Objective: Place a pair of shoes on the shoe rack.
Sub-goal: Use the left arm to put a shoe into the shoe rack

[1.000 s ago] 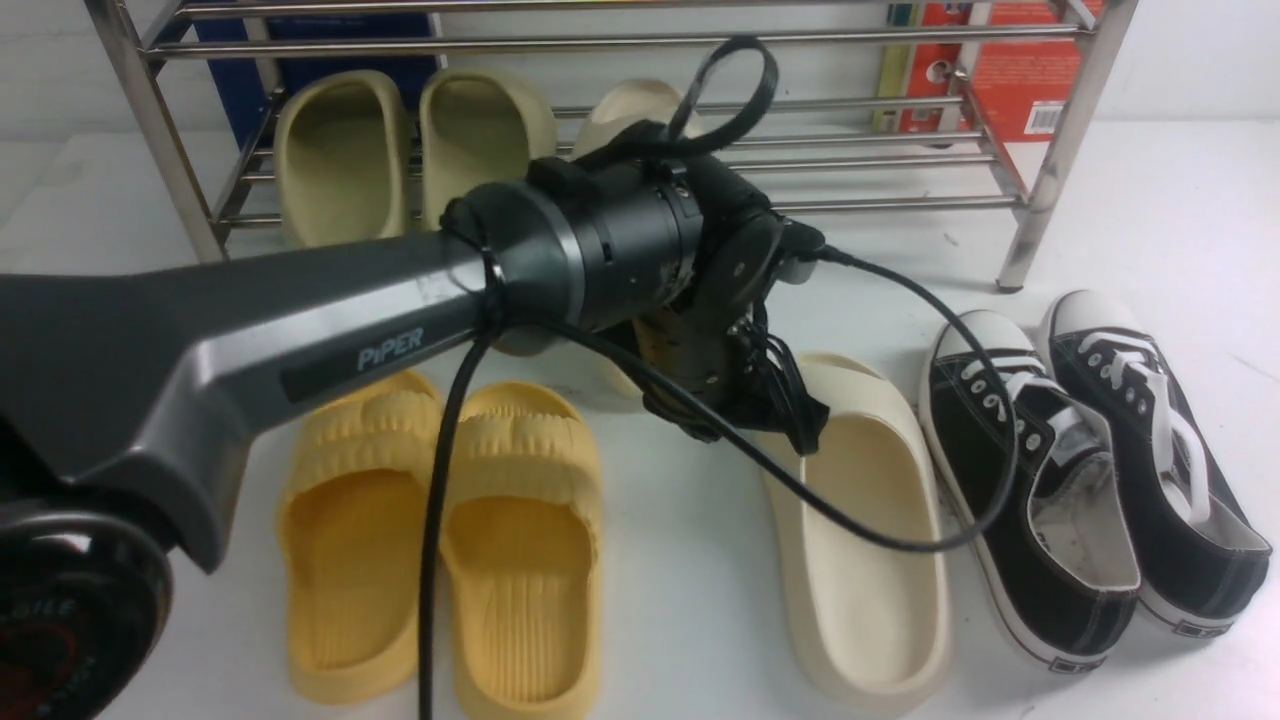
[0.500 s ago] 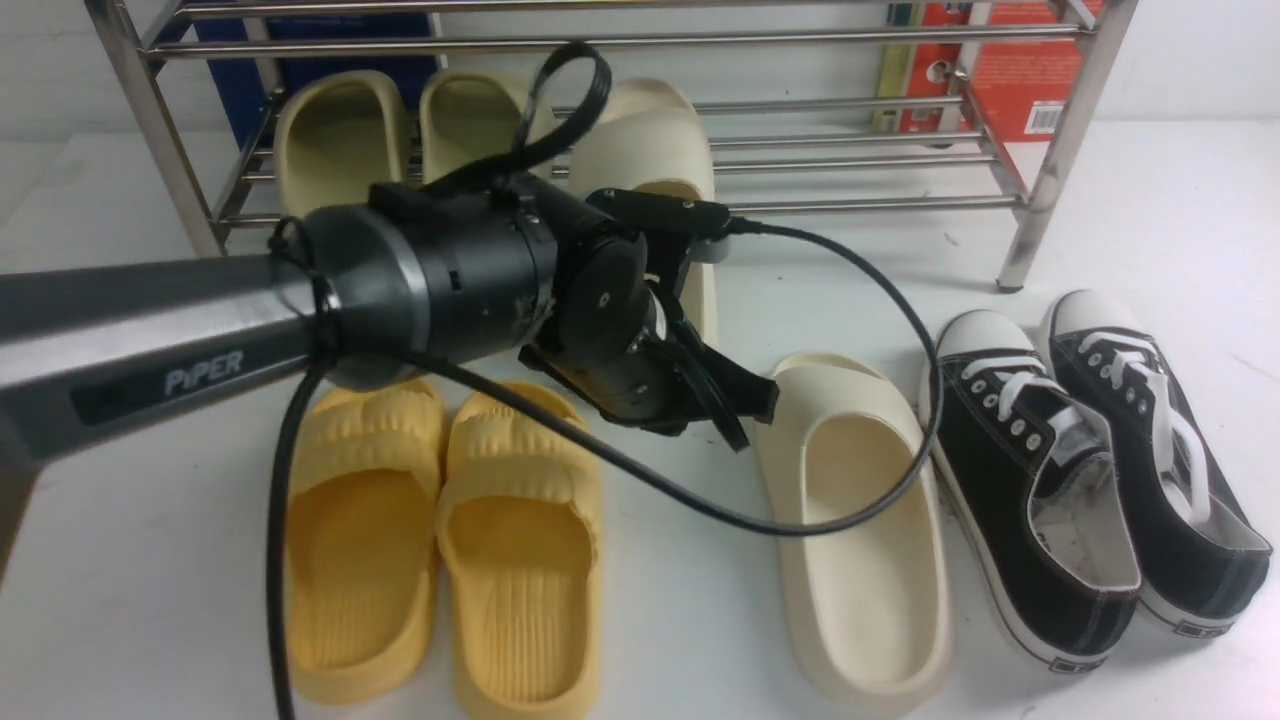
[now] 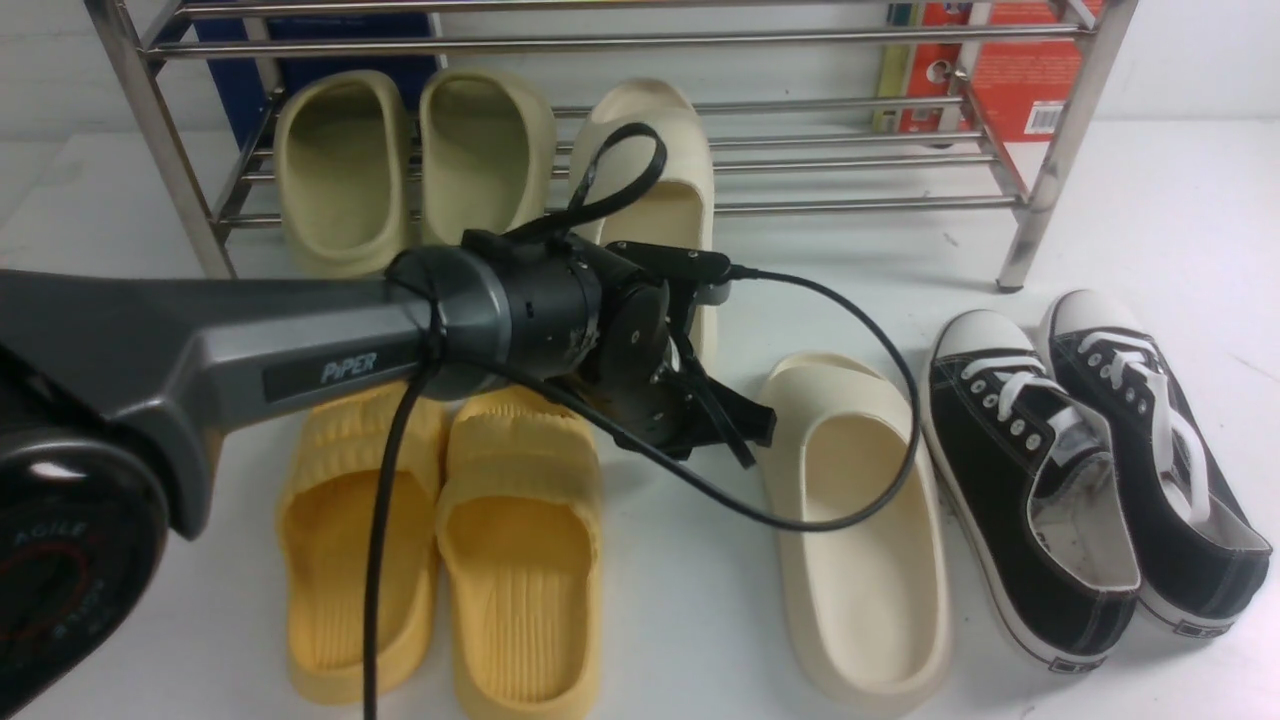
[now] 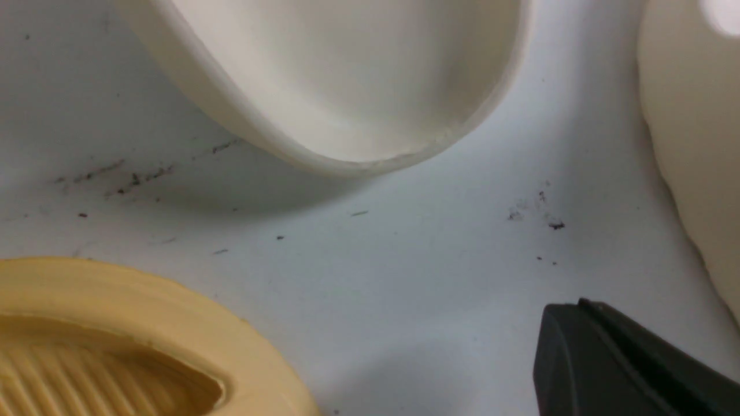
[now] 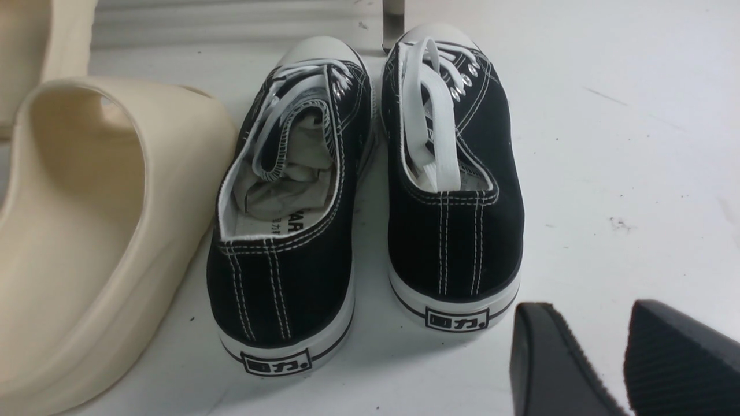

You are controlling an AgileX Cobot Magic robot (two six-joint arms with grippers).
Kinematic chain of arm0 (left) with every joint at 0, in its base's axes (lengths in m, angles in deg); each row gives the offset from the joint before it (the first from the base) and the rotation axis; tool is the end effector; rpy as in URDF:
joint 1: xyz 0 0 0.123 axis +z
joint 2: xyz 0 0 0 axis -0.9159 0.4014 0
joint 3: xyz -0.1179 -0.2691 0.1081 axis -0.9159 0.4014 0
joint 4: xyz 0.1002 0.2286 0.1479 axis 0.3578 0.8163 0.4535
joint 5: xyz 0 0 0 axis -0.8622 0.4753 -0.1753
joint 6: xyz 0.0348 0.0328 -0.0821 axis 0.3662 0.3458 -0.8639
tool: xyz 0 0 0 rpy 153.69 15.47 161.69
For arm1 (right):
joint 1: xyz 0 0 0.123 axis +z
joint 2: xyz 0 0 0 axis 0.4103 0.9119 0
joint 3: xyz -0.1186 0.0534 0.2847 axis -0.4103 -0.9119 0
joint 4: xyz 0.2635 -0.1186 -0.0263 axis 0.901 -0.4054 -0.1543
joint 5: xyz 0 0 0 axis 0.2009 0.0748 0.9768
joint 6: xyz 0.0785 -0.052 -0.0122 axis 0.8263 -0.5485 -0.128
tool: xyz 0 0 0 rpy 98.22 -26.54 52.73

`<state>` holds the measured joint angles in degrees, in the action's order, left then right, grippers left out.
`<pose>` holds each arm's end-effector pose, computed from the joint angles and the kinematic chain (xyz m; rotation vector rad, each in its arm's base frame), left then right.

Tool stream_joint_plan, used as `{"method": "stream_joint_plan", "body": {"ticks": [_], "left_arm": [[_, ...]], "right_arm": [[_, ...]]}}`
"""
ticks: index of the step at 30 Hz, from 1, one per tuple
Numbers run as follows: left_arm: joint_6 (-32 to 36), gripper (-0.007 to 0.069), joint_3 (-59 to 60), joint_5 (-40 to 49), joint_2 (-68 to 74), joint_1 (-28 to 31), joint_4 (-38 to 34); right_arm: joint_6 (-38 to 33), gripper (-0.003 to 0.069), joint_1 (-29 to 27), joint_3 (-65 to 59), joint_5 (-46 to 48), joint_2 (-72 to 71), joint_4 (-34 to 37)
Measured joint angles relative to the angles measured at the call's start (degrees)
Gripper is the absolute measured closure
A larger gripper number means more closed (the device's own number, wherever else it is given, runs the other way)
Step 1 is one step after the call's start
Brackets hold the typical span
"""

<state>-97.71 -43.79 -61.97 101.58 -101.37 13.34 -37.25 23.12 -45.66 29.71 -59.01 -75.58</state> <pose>0.3888 -0.2709 0.1765 0.3912 2.5803 -0.3175 0.0675 0.0020 0.1733 0.0726 1.8450 0.0786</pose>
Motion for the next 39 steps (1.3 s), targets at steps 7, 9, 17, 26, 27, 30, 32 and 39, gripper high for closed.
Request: {"method": "stream_joint_plan", "body": {"ticks": [7, 9, 17, 26, 27, 30, 32, 39], "left_arm": [[-0.18, 0.0638, -0.3, -1.98, 2.9, 0.51, 1.6], [-0.18, 0.0638, -0.33, -3.03, 2.98, 0.51, 2.02], [-1.85, 0.0638, -0.52, -6.44, 4.11, 0.51, 5.55], [-14.38, 0.0638, -0.66, -9.19, 5.31, 0.51, 20.87], [-14.68, 0.0638, -0.66, -9.2, 5.32, 0.51, 21.75], [-20.04, 0.0638, -0.66, -10.23, 5.64, 0.51, 28.57], [-22.52, 0.0638, -0.66, -11.17, 5.96, 0.51, 31.82], [-34.37, 0.0638, -2.02, -12.56, 6.04, 0.51, 44.79]], "right_arm": [[0.0, 0.0413, 0.0, 0.0, 0.0, 0.0, 0.0], [0.0, 0.0413, 0.0, 0.0, 0.0, 0.0, 0.0], [0.0, 0.0413, 0.0, 0.0, 0.0, 0.0, 0.0], [0.0, 0.0413, 0.0, 0.0, 0.0, 0.0, -0.06], [0.0, 0.0413, 0.0, 0.0, 0.0, 0.0, -0.06], [0.0, 0.0413, 0.0, 0.0, 0.0, 0.0, -0.06], [0.0, 0.0413, 0.0, 0.0, 0.0, 0.0, -0.06], [0.0, 0.0413, 0.0, 0.0, 0.0, 0.0, -0.06]]}}
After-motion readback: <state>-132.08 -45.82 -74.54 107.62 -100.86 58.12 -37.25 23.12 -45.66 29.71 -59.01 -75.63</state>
